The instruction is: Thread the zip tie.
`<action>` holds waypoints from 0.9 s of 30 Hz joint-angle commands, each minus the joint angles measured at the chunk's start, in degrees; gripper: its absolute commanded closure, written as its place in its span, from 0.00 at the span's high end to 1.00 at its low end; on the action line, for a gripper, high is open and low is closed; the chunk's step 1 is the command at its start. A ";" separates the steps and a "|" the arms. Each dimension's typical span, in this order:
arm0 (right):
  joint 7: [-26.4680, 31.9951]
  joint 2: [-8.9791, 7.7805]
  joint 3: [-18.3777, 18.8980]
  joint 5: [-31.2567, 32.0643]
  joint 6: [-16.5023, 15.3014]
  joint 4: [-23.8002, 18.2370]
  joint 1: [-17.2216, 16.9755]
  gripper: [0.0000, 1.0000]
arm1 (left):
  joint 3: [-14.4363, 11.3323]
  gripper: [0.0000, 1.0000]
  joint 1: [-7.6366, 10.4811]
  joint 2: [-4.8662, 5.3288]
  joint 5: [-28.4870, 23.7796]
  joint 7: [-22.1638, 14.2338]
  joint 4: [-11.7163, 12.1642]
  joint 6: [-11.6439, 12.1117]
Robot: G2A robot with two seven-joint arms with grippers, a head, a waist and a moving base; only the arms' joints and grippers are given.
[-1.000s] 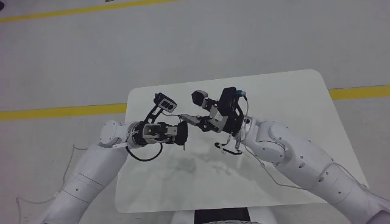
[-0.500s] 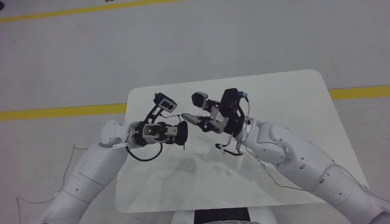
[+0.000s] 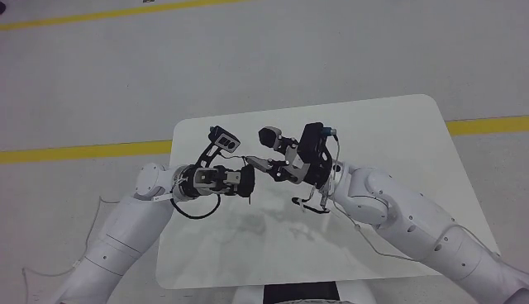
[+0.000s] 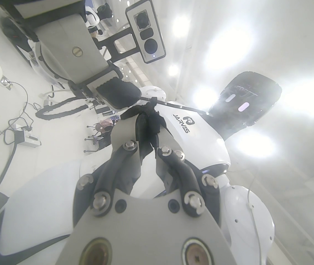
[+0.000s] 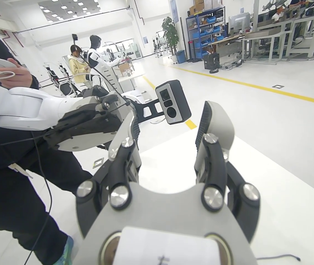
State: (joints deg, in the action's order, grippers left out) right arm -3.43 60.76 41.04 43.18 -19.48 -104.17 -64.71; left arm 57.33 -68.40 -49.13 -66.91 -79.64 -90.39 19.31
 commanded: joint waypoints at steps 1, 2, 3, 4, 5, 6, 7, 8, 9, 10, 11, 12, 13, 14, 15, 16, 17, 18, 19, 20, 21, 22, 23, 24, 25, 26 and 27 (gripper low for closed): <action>-0.12 -0.09 -0.18 -0.06 0.00 -0.02 0.12 0.43 | 0.00 0.00 0.00 0.00 0.00 0.00 0.00 0.00; -0.15 -0.13 -0.29 -0.08 0.00 -0.04 0.18 0.42 | 0.00 0.00 0.00 0.00 0.00 0.00 0.00 0.00; -0.17 -0.17 -0.39 -0.11 0.00 -0.06 0.24 0.42 | 0.00 0.00 0.00 0.00 0.00 0.00 0.00 0.00; -0.16 -0.23 -0.56 -0.15 0.00 -0.10 0.33 0.42 | 0.00 0.00 0.00 0.00 0.00 0.00 0.00 0.00; -0.15 -0.28 -0.68 -0.17 0.00 -0.13 0.41 0.42 | 0.00 0.00 0.00 0.00 0.00 0.00 0.00 0.00; -0.14 -0.33 -0.81 -0.18 0.00 -0.16 0.50 0.42 | 0.00 0.00 0.00 0.00 0.00 0.00 0.00 0.00; -0.13 -0.39 -0.99 -0.18 0.00 -0.19 0.63 0.41 | 0.00 0.00 0.00 0.00 0.00 0.00 0.00 0.00; -0.15 -0.44 -1.11 -0.19 0.00 -0.20 0.71 0.41 | 0.00 0.00 0.00 0.00 0.00 0.00 0.00 0.00; -0.20 -0.48 -1.22 -0.21 0.00 -0.20 0.80 0.40 | 0.00 0.00 0.00 0.00 0.00 0.00 0.00 0.00; -0.24 -0.53 -1.32 -0.24 0.00 -0.21 0.87 0.40 | 0.00 0.00 0.00 0.00 0.00 0.00 0.00 0.00; -0.31 -0.60 -1.47 -0.24 0.00 -0.24 0.96 0.39 | 0.00 0.00 0.00 0.00 0.00 0.00 0.00 0.00; -0.38 -0.65 -1.59 -0.21 0.00 -0.27 1.02 0.38 | 0.00 0.00 0.00 0.00 0.00 0.00 0.00 0.00; -0.47 -0.71 -1.70 -0.19 0.00 -0.28 1.07 0.38 | 0.00 0.00 0.00 0.00 0.00 0.00 0.00 0.00; -0.66 -0.78 -1.83 -0.10 0.00 -0.31 1.15 0.37 | 0.00 0.00 0.00 0.00 0.00 0.00 0.00 0.00; -0.86 -0.84 -1.94 -0.05 0.00 -0.33 1.20 0.36 | 0.00 0.00 0.00 0.00 0.00 0.00 0.00 0.00; -1.04 -0.89 -2.06 0.01 0.00 -0.34 1.23 0.35 | 0.00 0.00 0.00 0.00 0.00 0.00 0.00 0.00; -1.17 -0.95 -2.17 0.06 0.00 -0.34 1.29 0.33 | 0.00 0.00 0.00 0.00 0.00 0.00 0.00 0.00; -1.30 -1.04 -2.32 0.15 0.00 -0.36 1.38 0.30 | 0.00 0.00 0.00 0.00 0.00 0.00 0.00 0.00; -1.39 -1.10 -2.43 0.17 0.00 -0.37 1.44 0.24 | 0.00 0.00 0.00 0.00 0.00 0.00 0.00 0.00; -1.48 -1.16 -2.53 0.17 0.00 -0.36 1.51 0.22 | 0.00 0.00 0.00 0.00 0.00 0.00 0.00 0.00; -1.58 -1.24 -2.67 0.19 0.00 -0.37 1.59 0.22 | 0.00 0.00 0.00 0.00 0.00 0.00 0.00 0.00; -1.64 -1.30 -2.79 0.19 0.00 -0.38 1.66 0.22 | 0.00 0.00 0.00 0.00 0.00 0.00 0.00 0.00; -1.71 -1.36 -2.91 0.21 0.00 -0.39 1.74 0.22 | 0.00 0.00 0.00 0.00 0.00 0.00 0.00 0.00; -1.79 -1.44 -3.08 0.22 0.00 -0.39 1.85 0.22 | 0.00 0.00 0.00 0.00 0.00 0.00 0.00 0.00; -1.86 -1.50 -3.20 0.23 0.00 -0.38 1.94 0.22 | 0.00 0.00 0.00 0.00 0.00 0.00 0.00 0.00; -1.93 -1.56 -3.32 0.22 0.00 -0.37 2.03 0.22 | 0.00 0.00 0.00 0.00 0.00 0.00 0.00 0.00; -2.01 -1.61 -3.43 0.23 0.00 -0.36 2.12 0.22 | 0.00 0.00 0.00 0.00 0.00 0.00 0.00 0.00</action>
State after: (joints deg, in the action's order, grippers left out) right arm -5.39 59.19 37.68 43.41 -19.48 -104.54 -62.65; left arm 57.33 -68.40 -49.13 -66.91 -79.64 -90.39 19.31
